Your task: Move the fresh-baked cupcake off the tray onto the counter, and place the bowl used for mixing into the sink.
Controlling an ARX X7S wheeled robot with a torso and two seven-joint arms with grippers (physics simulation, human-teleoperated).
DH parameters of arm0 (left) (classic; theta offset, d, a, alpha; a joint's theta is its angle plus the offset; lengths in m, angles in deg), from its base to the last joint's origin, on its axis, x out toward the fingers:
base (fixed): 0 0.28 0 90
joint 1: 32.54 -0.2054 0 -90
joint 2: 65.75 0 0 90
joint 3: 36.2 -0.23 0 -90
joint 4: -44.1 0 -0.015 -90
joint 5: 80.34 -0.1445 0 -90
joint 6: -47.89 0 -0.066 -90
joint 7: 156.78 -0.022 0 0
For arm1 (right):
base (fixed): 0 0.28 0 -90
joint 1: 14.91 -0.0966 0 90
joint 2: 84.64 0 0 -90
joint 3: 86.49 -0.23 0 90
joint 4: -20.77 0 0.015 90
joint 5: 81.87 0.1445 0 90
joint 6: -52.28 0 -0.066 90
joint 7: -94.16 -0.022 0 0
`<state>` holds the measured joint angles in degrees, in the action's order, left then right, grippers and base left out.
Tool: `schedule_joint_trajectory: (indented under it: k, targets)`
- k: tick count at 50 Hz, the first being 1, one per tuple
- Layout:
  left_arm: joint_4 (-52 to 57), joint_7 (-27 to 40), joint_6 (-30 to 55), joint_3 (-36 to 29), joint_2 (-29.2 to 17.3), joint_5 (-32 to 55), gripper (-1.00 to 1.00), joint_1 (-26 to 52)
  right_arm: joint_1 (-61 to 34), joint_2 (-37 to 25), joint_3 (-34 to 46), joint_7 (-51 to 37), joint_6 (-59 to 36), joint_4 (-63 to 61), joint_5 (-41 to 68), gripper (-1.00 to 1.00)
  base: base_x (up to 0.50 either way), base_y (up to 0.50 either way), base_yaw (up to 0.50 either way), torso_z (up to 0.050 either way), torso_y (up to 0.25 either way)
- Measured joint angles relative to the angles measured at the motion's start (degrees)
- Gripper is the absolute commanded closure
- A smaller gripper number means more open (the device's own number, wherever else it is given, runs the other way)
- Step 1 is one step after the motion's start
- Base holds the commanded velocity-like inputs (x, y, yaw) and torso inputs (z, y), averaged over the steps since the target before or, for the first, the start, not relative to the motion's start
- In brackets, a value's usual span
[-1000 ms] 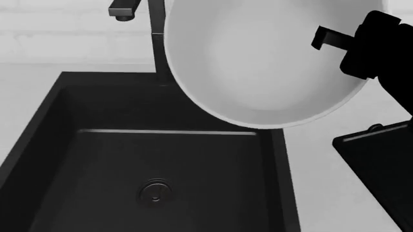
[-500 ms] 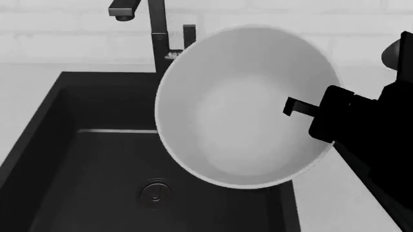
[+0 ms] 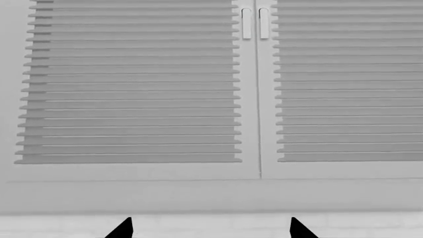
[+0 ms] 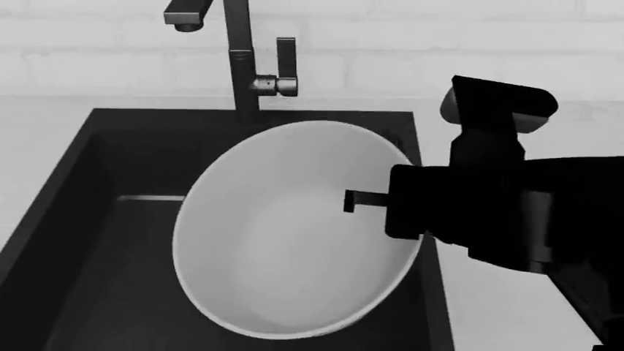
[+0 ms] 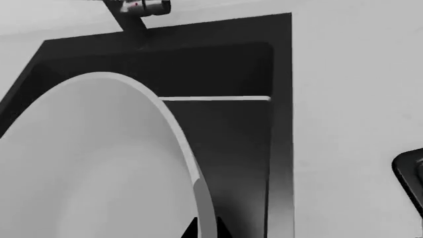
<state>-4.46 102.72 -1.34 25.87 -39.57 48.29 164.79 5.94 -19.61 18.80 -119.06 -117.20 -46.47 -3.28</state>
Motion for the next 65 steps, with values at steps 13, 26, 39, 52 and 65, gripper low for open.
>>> schedule_joint_trajectory:
  k: [13, 26, 39, 52, 65]
  targets:
    - [-0.51, -0.79, 0.07, -0.15, -0.15, -0.32, -1.0, -0.02, -6.56, 5.59, 11.01, 12.93, -0.66, 12.67, -6.77, 1.0, 0.0, 0.0, 0.0, 0.0, 0.0]
    - [-2.39, -2.27, 1.08, -0.7, 0.22, -1.63, -1.0, 0.05, -13.96, 13.8, 21.97, 31.43, 2.43, 29.29, -13.91, 1.0, 0.0, 0.0, 0.0, 0.0, 0.0]
    - [-4.22, -3.31, 2.09, -1.15, 0.55, -2.35, -1.0, 0.61, -17.69, 21.83, 31.96, 46.7, 8.01, 45.83, -18.86, 1.0, 0.0, 0.0, 0.0, 0.0, 0.0]
    - [-5.63, -4.31, 2.79, -1.32, 0.26, -2.93, -1.0, 0.63, -16.33, 24.12, 42.16, 50.44, 10.09, 50.6, -14.99, 1.0, 0.0, 0.0, 0.0, 0.0, 0.001]
    - [-5.81, -4.84, 2.7, -1.21, -0.15, -3.15, -1.0, 0.1, -15.27, 24.55, 46.93, 50.04, 10.11, 51.87, -13.01, 1.0, 0.0, 0.0, 0.0, 0.0, 0.0]
